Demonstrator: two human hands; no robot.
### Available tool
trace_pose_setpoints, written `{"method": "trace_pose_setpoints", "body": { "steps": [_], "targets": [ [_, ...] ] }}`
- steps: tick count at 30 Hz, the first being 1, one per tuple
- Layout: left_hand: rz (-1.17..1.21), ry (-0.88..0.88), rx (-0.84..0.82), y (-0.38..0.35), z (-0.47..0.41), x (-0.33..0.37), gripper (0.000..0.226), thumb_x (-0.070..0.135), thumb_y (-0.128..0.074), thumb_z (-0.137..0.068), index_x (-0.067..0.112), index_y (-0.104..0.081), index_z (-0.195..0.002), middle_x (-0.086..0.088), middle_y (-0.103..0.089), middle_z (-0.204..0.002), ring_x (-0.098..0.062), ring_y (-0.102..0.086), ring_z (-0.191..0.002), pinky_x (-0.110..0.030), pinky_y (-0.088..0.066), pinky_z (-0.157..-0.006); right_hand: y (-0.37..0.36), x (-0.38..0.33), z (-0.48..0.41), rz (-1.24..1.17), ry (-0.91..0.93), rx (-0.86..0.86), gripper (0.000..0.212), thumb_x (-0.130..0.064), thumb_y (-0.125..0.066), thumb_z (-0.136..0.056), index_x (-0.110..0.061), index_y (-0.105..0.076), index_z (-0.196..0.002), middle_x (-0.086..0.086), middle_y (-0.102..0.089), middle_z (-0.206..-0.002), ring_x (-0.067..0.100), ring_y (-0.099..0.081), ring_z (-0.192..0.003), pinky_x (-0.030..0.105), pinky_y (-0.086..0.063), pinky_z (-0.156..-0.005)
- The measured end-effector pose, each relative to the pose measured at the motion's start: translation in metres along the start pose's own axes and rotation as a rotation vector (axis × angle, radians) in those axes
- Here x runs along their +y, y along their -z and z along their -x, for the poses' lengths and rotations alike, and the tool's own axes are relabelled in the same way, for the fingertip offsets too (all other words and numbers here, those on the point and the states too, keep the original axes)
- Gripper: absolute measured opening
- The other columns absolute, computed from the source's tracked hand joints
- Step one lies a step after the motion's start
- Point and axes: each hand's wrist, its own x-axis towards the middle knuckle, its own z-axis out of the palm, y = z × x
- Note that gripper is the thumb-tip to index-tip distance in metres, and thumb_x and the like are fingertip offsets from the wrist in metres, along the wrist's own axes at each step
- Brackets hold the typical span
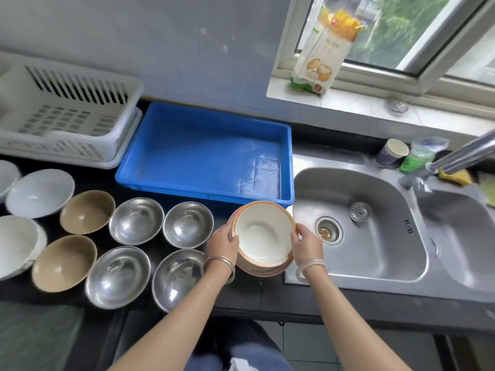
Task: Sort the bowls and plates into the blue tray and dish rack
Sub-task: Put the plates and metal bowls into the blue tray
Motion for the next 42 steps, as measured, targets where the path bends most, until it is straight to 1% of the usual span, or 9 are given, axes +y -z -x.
{"method": "trace_pose_setpoints", "body": {
  "steps": [6,11,14,20,24,30,34,39,42],
  "targets": [
    [0.005,-0.003,0.038,0.012,-0.008,-0.003,0.019,0.01,-0.047,-0.088,0.015,-0.062,-0.099,0.002,-0.054,-0.071,-0.013,-0.046,-0.062,-0.024,-0.035,-0.05,-0.011,-0.013,0.012,0.016,0.002,-0.009,0.015,-0.013,-0.045,-0.092,-0.014,-0.059,-0.096,0.008,-0.063,-0.082,0.026,-0.047,-0.07,0.028,-0.03,-0.063],
    [-0.012,0.007,0.047,0.017,-0.01,-0.001,0.018,0.008,-0.044,-0.088,0.015,-0.06,-0.093,-0.007,-0.058,-0.075,-0.011,-0.04,-0.054,-0.023,-0.03,-0.046,-0.014,-0.018,0.019,-0.01,0.009,-0.03,0.02,-0.015,-0.044,-0.094,-0.016,-0.06,-0.105,0.008,-0.066,-0.093,0.023,-0.05,-0.075,0.025,-0.034,-0.067],
    [-0.059,-0.014,0.075,0.018,-0.009,0.002,0.023,0.007,-0.043,-0.088,0.015,-0.063,-0.099,-0.001,-0.055,-0.071,-0.016,-0.046,-0.059,-0.024,-0.037,-0.052,-0.014,-0.02,0.02,-0.018,-0.003,-0.014,0.019,-0.014,-0.045,-0.092,-0.015,-0.061,-0.103,0.009,-0.068,-0.094,0.023,-0.051,-0.075,0.025,-0.035,-0.067],
    [-0.077,-0.001,0.105,0.018,-0.004,0.01,0.027,0.004,-0.041,-0.088,0.009,-0.063,-0.103,-0.016,-0.068,-0.09,-0.035,-0.061,-0.083,-0.035,-0.048,-0.066,-0.011,-0.022,0.023,-0.02,-0.025,0.058,0.019,-0.012,-0.05,-0.09,-0.014,-0.066,-0.099,0.007,-0.071,-0.094,0.023,-0.055,-0.076,0.023,-0.034,-0.066],
    [-0.039,-0.047,0.098,0.023,-0.005,0.022,0.037,0.002,-0.04,-0.087,0.016,-0.065,-0.111,-0.008,-0.068,-0.086,-0.023,-0.053,-0.068,-0.026,-0.04,-0.059,0.001,-0.024,0.025,-0.066,-0.025,0.132,0.019,-0.009,-0.049,-0.086,-0.013,-0.067,-0.09,0.01,-0.072,-0.085,0.031,-0.059,-0.077,0.03,-0.037,-0.062],
    [0.02,-0.121,0.057,0.024,-0.001,0.06,0.03,0.008,-0.049,-0.085,0.017,-0.067,-0.107,0.0,-0.071,-0.098,-0.011,-0.055,-0.079,-0.019,-0.039,-0.066,0.042,-0.023,0.025,-0.141,-0.067,0.27,0.022,-0.007,-0.05,-0.08,-0.012,-0.069,-0.09,0.012,-0.072,-0.082,0.035,-0.06,-0.08,0.033,-0.045,-0.063],
    [0.034,-0.185,-0.021,0.007,0.009,0.079,0.02,0.011,-0.053,-0.085,0.016,-0.069,-0.095,0.002,-0.069,-0.088,-0.012,-0.055,-0.075,-0.016,-0.037,-0.057,0.071,-0.005,0.03,-0.087,-0.098,0.318,0.025,-0.008,-0.053,-0.078,-0.021,-0.07,-0.09,0.004,-0.068,-0.071,0.029,-0.055,-0.072,0.027,-0.032,-0.053],
    [0.0,-0.176,-0.195,-0.03,0.022,0.085,0.019,0.014,-0.053,-0.086,0.016,-0.067,-0.099,-0.004,-0.071,-0.093,-0.023,-0.062,-0.082,-0.027,-0.047,-0.068,0.089,0.036,0.041,-0.08,-0.226,0.34,0.031,-0.01,-0.055,-0.079,-0.018,-0.069,-0.106,0.006,-0.074,-0.088,0.023,-0.054,-0.075,0.027,-0.039,-0.064],
    [-0.034,-0.157,-0.251,-0.053,0.029,0.079,0.021,0.014,-0.054,-0.086,0.015,-0.067,-0.102,-0.006,-0.072,-0.098,-0.024,-0.063,-0.089,-0.024,-0.041,-0.07,0.091,0.059,0.048,-0.083,-0.284,0.331,0.031,-0.008,-0.054,-0.078,-0.02,-0.07,-0.102,0.001,-0.067,-0.072,0.023,-0.056,-0.072,0.028,-0.043,-0.063]
  ]
}}
